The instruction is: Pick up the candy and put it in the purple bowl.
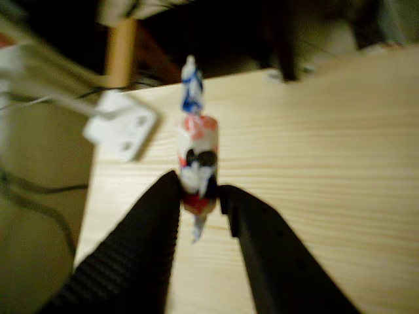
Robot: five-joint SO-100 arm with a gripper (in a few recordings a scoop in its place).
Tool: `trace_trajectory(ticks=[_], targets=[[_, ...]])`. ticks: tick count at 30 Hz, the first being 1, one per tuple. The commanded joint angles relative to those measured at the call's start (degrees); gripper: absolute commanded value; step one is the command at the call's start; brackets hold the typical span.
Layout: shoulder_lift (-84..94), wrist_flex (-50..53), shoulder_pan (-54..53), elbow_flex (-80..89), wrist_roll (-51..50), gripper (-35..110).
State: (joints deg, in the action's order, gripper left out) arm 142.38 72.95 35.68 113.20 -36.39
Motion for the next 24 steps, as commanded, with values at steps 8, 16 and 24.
trace_trajectory(ticks=[8,16,24], targets=[[6.1,-6.0,16.3,-5.9,4.5,4],[2.6,-13.5,26.9,-5.4,9.6,4],[-5.5,-16.6,37.3,-6.1,15.6,4]])
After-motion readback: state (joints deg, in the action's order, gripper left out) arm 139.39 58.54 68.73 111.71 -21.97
